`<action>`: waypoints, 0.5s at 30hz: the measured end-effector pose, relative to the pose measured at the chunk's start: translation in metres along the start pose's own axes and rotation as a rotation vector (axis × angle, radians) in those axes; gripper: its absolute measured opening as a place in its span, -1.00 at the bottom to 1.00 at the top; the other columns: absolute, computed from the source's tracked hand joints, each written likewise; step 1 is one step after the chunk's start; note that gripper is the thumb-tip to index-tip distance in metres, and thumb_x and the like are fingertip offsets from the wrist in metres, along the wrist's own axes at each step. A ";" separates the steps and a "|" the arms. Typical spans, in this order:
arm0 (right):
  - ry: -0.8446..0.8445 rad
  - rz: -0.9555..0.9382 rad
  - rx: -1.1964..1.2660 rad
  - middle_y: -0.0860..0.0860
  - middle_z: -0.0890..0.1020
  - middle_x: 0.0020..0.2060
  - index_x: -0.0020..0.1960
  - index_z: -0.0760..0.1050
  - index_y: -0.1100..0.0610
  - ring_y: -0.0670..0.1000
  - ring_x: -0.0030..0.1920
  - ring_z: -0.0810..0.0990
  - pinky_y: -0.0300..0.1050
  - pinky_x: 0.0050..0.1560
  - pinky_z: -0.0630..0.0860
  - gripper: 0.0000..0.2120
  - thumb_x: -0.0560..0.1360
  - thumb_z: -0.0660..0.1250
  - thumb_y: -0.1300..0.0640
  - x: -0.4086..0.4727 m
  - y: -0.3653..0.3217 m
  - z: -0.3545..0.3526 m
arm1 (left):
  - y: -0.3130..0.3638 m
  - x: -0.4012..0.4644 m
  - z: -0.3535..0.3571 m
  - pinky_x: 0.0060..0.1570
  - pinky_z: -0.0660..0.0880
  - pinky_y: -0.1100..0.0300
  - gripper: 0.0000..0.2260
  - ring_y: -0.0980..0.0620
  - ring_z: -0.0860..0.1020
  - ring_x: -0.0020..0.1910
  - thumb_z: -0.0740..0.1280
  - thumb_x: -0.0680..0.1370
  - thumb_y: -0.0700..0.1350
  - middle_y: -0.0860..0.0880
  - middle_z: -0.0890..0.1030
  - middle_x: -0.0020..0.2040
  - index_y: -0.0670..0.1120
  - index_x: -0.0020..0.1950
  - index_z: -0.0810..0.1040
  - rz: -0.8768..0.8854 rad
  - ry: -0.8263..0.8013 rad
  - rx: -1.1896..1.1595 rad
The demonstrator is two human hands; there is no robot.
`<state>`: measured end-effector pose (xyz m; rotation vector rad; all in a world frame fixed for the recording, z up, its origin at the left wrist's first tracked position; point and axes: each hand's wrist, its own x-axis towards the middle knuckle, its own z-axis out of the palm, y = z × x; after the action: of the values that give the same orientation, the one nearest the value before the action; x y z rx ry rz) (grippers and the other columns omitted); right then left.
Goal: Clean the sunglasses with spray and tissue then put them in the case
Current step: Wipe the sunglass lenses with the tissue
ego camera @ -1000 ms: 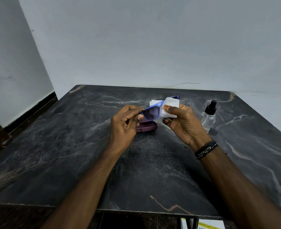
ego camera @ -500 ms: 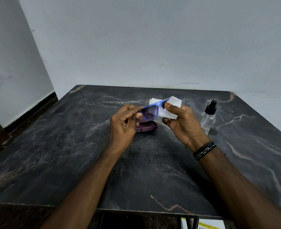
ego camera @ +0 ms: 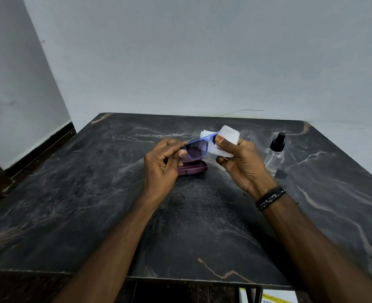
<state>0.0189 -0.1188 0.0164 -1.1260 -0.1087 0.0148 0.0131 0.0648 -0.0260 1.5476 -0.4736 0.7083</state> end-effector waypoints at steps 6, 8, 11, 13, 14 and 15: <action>0.013 0.002 -0.092 0.01 0.67 -0.19 -0.05 0.63 0.18 -0.07 -0.24 0.55 -0.25 -0.36 0.36 -0.73 0.34 0.47 0.04 0.000 -0.001 0.000 | 0.001 0.000 0.001 -0.26 0.55 0.31 -0.76 0.11 0.57 -0.18 0.34 0.57 -0.35 -0.02 0.60 -0.04 -0.10 0.16 0.62 -0.015 -0.002 0.000; -0.003 0.017 -0.082 0.02 0.66 -0.18 -0.08 0.61 0.16 -0.05 -0.23 0.57 -0.24 -0.35 0.41 -0.70 0.34 0.45 -0.06 0.000 -0.003 -0.001 | 0.001 0.000 0.001 -0.27 0.56 0.31 -0.73 0.14 0.57 -0.22 0.34 0.56 -0.35 0.00 0.60 -0.05 0.00 0.10 0.63 -0.022 0.019 -0.008; -0.030 0.059 -0.069 0.13 0.65 0.04 0.11 0.56 0.16 0.04 -0.05 0.59 -0.19 -0.27 0.41 -0.43 0.38 0.35 -0.30 0.002 -0.005 -0.002 | 0.001 0.001 0.001 -0.28 0.55 0.33 -0.73 0.17 0.57 -0.25 0.34 0.56 -0.35 -0.02 0.60 -0.06 0.01 0.08 0.62 -0.037 0.049 -0.018; -0.052 0.071 -0.044 0.17 0.62 0.11 0.19 0.49 0.16 0.08 -0.01 0.56 -0.15 -0.27 0.37 -0.41 0.48 0.23 -0.33 0.002 -0.007 -0.003 | 0.001 0.001 0.000 -0.28 0.55 0.34 -0.77 0.17 0.58 -0.25 0.34 0.56 -0.35 -0.05 0.60 -0.05 -0.07 0.12 0.61 -0.044 0.057 -0.011; -0.063 0.078 -0.010 0.17 0.61 0.10 0.19 0.47 0.17 0.09 -0.03 0.55 -0.14 -0.29 0.35 -0.42 0.51 0.18 -0.33 0.002 -0.008 -0.004 | 0.001 0.001 0.000 -0.28 0.55 0.34 -0.78 0.17 0.58 -0.25 0.34 0.56 -0.35 -0.06 0.61 -0.05 -0.10 0.13 0.61 -0.049 0.060 -0.007; -0.076 0.090 0.024 0.17 0.59 0.10 0.21 0.46 0.18 0.08 -0.07 0.54 -0.13 -0.31 0.33 -0.40 0.53 0.14 -0.33 0.002 -0.008 -0.004 | 0.001 0.001 0.000 -0.28 0.55 0.33 -0.79 0.17 0.58 -0.25 0.34 0.56 -0.35 -0.07 0.61 -0.05 -0.12 0.14 0.61 -0.054 0.065 -0.004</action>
<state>0.0206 -0.1262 0.0222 -1.1058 -0.1250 0.1383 0.0132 0.0648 -0.0252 1.5234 -0.3828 0.7134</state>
